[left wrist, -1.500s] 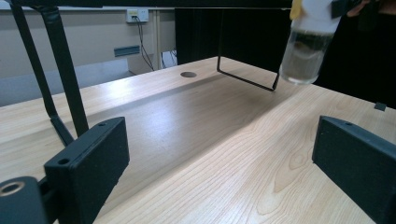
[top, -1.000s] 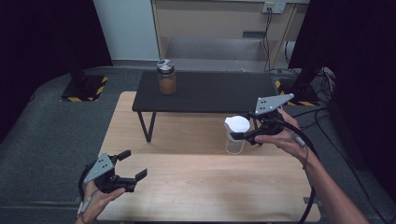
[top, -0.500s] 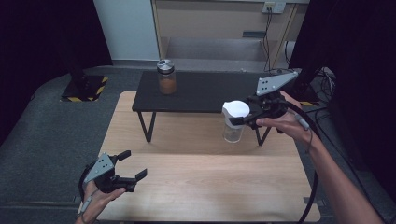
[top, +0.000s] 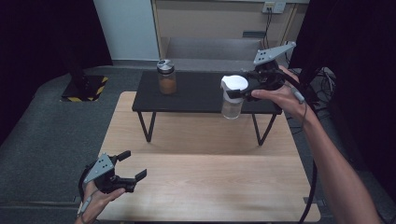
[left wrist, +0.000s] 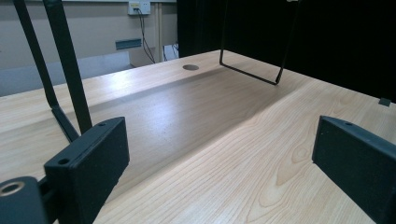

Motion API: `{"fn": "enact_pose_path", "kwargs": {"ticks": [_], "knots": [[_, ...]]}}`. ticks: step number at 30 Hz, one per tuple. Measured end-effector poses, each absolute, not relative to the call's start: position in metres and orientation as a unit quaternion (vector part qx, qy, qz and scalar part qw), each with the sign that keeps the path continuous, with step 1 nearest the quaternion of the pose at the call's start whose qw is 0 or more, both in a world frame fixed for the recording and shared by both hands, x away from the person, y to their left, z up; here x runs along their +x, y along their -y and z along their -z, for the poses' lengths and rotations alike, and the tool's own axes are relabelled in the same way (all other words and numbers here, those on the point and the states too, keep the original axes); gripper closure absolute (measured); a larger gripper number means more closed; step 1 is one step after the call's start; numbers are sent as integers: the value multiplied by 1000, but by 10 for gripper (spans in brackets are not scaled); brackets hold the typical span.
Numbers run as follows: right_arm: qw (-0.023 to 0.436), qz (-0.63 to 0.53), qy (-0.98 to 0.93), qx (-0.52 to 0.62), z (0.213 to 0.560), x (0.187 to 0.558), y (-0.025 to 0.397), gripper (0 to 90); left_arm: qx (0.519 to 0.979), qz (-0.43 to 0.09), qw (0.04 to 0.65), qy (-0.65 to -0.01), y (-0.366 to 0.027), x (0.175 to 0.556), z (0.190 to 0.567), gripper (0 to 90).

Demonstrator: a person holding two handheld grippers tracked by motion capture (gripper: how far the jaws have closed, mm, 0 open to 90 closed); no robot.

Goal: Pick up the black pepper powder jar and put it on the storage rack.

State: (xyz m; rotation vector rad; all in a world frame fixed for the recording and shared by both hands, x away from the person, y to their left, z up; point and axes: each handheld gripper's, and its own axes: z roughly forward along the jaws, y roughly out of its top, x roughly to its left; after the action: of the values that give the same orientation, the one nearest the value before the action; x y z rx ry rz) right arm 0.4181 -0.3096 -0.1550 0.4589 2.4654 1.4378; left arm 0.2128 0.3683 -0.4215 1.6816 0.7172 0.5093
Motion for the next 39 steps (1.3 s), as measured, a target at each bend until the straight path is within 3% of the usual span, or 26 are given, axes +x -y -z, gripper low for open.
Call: {"fn": "enact_pose_path", "kwargs": {"ticks": [10, 23, 39], "knots": [[166, -478, -834, 220, 145, 440, 307, 314, 724, -211, 579, -309, -368, 215, 422, 27], [203, -464, -811, 294, 161, 469, 308, 314, 725, -205, 578, -314, -369, 218, 424, 27], [213, -453, -801, 327, 173, 475, 305, 312, 726, -204, 578, -312, -370, 219, 425, 27]]}}
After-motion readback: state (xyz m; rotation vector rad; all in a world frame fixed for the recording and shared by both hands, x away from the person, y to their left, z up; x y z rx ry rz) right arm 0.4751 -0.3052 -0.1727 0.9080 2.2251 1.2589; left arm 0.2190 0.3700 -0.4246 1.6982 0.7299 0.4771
